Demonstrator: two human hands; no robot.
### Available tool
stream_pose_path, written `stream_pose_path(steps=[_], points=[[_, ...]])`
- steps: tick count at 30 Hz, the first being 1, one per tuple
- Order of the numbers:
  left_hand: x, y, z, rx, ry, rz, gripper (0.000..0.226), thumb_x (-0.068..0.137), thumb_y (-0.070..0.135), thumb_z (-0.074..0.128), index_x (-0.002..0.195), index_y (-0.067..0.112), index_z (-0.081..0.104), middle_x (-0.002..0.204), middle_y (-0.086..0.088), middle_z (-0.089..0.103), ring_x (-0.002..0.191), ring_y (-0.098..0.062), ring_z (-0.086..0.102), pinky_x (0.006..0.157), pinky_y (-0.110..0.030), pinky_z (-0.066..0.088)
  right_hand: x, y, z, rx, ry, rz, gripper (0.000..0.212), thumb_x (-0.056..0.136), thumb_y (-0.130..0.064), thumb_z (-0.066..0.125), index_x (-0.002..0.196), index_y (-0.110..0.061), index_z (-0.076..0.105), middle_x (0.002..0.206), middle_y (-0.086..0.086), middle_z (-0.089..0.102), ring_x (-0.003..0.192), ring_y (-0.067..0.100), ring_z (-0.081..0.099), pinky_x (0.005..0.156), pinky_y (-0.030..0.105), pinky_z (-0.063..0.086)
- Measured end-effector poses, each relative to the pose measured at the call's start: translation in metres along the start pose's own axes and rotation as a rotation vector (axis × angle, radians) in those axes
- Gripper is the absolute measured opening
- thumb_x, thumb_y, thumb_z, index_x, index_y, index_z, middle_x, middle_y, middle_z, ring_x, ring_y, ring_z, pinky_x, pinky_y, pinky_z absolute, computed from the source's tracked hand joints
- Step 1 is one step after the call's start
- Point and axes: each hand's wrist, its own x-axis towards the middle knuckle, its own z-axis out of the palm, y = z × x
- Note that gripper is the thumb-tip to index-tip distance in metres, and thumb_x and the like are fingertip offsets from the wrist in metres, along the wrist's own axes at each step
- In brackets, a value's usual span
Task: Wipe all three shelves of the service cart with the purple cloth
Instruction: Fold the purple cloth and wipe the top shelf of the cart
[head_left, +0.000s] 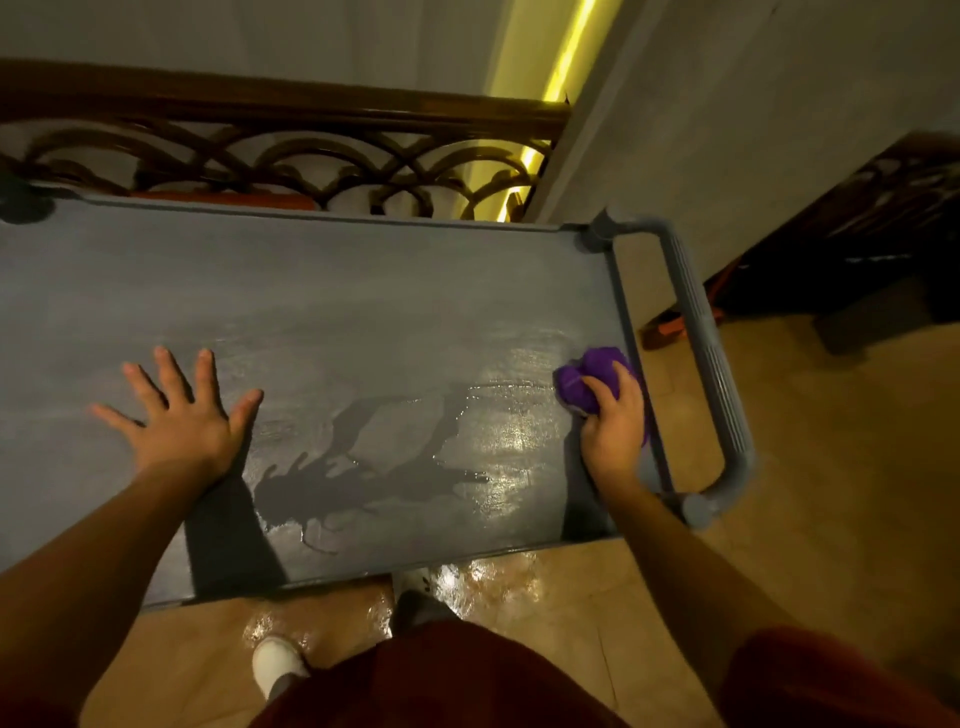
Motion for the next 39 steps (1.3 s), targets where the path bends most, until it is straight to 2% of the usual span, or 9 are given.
stream_pose_path(steps=[3, 6, 8, 12, 16, 20, 31, 35, 39], points=[[0.000, -0.001, -0.002, 0.020, -0.029, -0.006, 0.093, 0.082, 0.086, -0.006, 0.158, 0.032, -0.014, 0.163, -0.011, -0.025, 0.149, -0.041, -0.022, 0.104, -0.074, -0.014, -0.050, -0.041, 0.025, 0.129, 0.049, 0.113, 0.050, 0.087, 0.002, 0.062, 0.132, -0.019, 0.065, 0.157, 0.007, 0.040, 0.150, 0.031, 0.029, 0.123, 0.053, 0.027], [-0.001, -0.003, -0.005, 0.021, -0.042, 0.001, 0.096, 0.081, 0.086, -0.004, 0.158, 0.031, -0.013, 0.164, -0.012, -0.024, 0.149, -0.042, -0.021, 0.108, -0.077, -0.008, -0.092, -0.085, 0.046, 0.181, -0.046, 0.016, 0.050, 0.086, 0.005, 0.061, 0.128, -0.022, 0.069, 0.155, 0.006, 0.045, 0.148, 0.031, 0.033, 0.122, 0.052, 0.029], [0.001, -0.001, -0.016, 0.005, -0.065, 0.014, 0.097, 0.080, 0.087, 0.004, 0.159, 0.031, -0.010, 0.165, -0.013, -0.021, 0.150, -0.043, -0.019, 0.109, -0.077, -0.005, -0.087, -0.078, 0.035, 0.201, -0.050, -0.082, 0.050, 0.085, 0.007, 0.062, 0.128, -0.020, 0.069, 0.153, 0.009, 0.048, 0.145, 0.031, 0.040, 0.121, 0.049, 0.033], [-0.009, -0.035, -0.029, -0.096, -0.098, 0.084, 0.100, 0.080, 0.084, 0.025, 0.160, 0.030, 0.002, 0.169, -0.008, -0.012, 0.152, -0.042, -0.008, 0.113, -0.076, 0.002, -0.057, -0.016, -0.010, 0.152, 0.095, 0.122, 0.054, 0.088, 0.002, 0.063, 0.141, -0.012, 0.058, 0.158, 0.015, 0.041, 0.145, 0.037, 0.038, 0.120, 0.052, 0.031], [-0.038, -0.081, -0.021, 0.046, -0.140, 0.073, 0.111, 0.073, 0.092, 0.027, 0.157, 0.034, -0.016, 0.164, -0.006, -0.028, 0.150, -0.039, -0.021, 0.112, -0.073, -0.004, -0.048, -0.034, 0.013, 0.196, 0.168, 0.204, 0.054, 0.088, -0.004, 0.066, 0.141, -0.011, 0.058, 0.156, 0.014, 0.045, 0.145, 0.037, 0.037, 0.122, 0.048, 0.026], [-0.039, -0.077, -0.017, 0.111, -0.084, 0.092, 0.112, 0.072, 0.094, 0.015, 0.155, 0.029, -0.021, 0.160, -0.010, -0.034, 0.148, -0.041, -0.025, 0.111, -0.074, -0.007, -0.043, -0.057, 0.028, 0.220, 0.172, 0.234, 0.050, 0.089, -0.002, 0.062, 0.138, -0.015, 0.062, 0.156, 0.009, 0.046, 0.147, 0.035, 0.035, 0.122, 0.047, 0.027], [-0.034, -0.088, -0.006, 0.093, -0.038, 0.113, 0.115, 0.067, 0.098, -0.002, 0.157, 0.028, -0.018, 0.162, -0.010, -0.030, 0.148, -0.041, -0.025, 0.109, -0.075, -0.010, -0.066, -0.159, 0.084, 0.283, 0.023, -0.015, 0.052, 0.088, 0.000, 0.064, 0.137, -0.016, 0.063, 0.155, 0.009, 0.048, 0.146, 0.033, 0.038, 0.122, 0.051, 0.031], [-0.024, -0.087, -0.019, 0.095, -0.137, 0.095, 0.122, 0.060, 0.102, 0.009, 0.157, 0.032, -0.017, 0.164, -0.009, -0.026, 0.149, -0.042, -0.021, 0.110, -0.077, -0.002, -0.058, -0.166, 0.079, 0.280, -0.093, -0.149, 0.055, 0.085, 0.001, 0.062, 0.137, -0.019, 0.063, 0.153, 0.007, 0.050, 0.143, 0.032, 0.043, 0.118, 0.051, 0.035], [-0.043, -0.121, -0.026, -0.040, -0.089, 0.158, 0.126, 0.056, 0.106, 0.019, 0.158, 0.038, -0.009, 0.168, -0.002, -0.016, 0.153, -0.038, -0.011, 0.113, -0.074, 0.004, -0.020, -0.115, 0.043, 0.152, -0.040, -0.208, 0.057, 0.091, -0.030, 0.065, 0.145, -0.021, 0.053, 0.151, 0.012, 0.052, 0.141, 0.040, 0.043, 0.116, 0.052, 0.034]])
